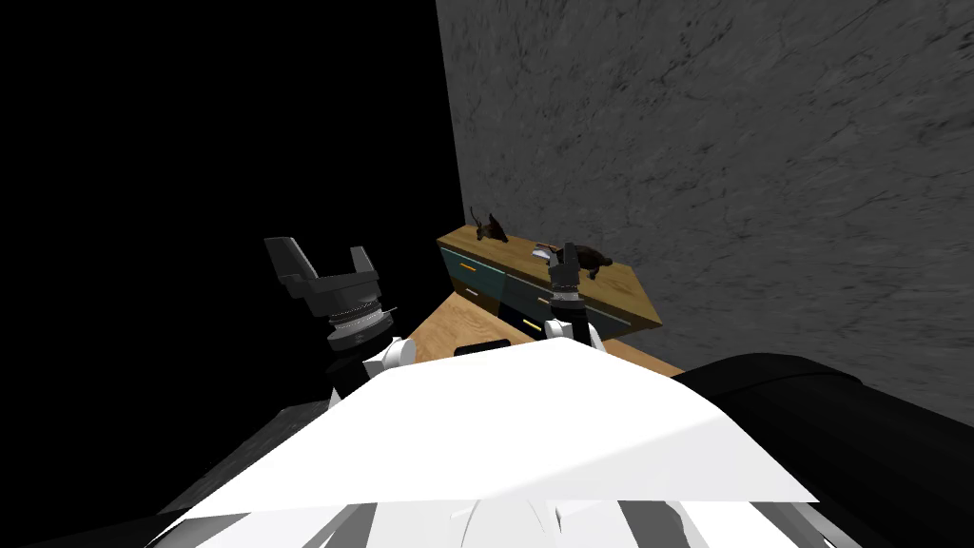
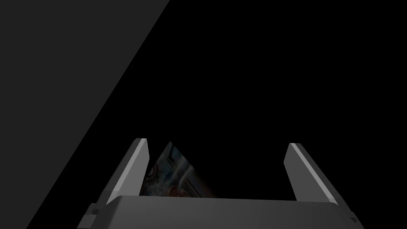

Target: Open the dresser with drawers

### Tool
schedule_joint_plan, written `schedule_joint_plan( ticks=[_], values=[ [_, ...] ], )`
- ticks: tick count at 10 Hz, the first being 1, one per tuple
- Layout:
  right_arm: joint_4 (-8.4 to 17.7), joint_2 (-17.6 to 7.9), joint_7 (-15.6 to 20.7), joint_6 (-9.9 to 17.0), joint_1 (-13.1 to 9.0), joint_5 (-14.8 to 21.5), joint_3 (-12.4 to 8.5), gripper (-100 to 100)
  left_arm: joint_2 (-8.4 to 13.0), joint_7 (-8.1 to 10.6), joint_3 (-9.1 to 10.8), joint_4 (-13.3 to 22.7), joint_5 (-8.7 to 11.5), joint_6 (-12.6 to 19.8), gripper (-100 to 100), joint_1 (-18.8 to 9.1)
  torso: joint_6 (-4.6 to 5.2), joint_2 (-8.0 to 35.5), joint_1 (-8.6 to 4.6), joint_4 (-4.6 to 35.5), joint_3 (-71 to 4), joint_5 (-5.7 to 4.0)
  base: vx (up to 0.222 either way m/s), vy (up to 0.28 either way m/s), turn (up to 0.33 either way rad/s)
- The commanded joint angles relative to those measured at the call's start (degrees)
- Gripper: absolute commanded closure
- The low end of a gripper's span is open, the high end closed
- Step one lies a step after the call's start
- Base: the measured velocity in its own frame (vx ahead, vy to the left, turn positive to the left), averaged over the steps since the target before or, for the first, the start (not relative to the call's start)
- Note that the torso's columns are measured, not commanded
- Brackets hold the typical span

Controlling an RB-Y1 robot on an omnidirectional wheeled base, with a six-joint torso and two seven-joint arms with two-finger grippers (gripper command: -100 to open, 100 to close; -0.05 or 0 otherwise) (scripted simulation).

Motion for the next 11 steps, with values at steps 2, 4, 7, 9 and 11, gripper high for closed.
schedule_joint_plan(
  ticks=[2,4,7,9,11],
  values=[
    [0.0,0.0,0.0,0.0,0.0,0.0,0.0,0,0.0,0.00,0.00,0.0,0.0,0.0,0,0.0,0.00,6.0,0.00,6.0,-12.0,0.00,0.000,0.000,0.000],
    [0.0,0.0,0.0,0.0,0.0,0.0,0.0,0,0.0,0.00,0.00,0.0,0.0,0.0,0,0.0,0.00,14.2,0.00,14.2,-28.5,0.00,0.000,0.000,0.000],
    [0.0,0.0,0.0,0.0,0.0,0.0,0.0,0,0.0,0.00,0.00,0.0,0.0,0.0,0,0.0,0.00,26.9,0.00,26.9,-53.8,0.00,0.000,0.000,0.000],
    [0.0,0.0,0.0,0.0,0.0,0.0,0.0,0,0.0,0.00,0.00,0.0,0.0,0.0,0,0.0,0.00,35.4,0.00,35.4,-70.7,0.00,0.000,0.000,0.000],
    [0.8,-2.8,0.7,1.5,-0.1,2.4,0.4,-100,0.0,0.00,0.00,0.0,0.0,0.0,0,0.0,0.00,41.5,0.04,41.5,-83.2,0.01,0.042,0.025,-0.036]
  ],
)
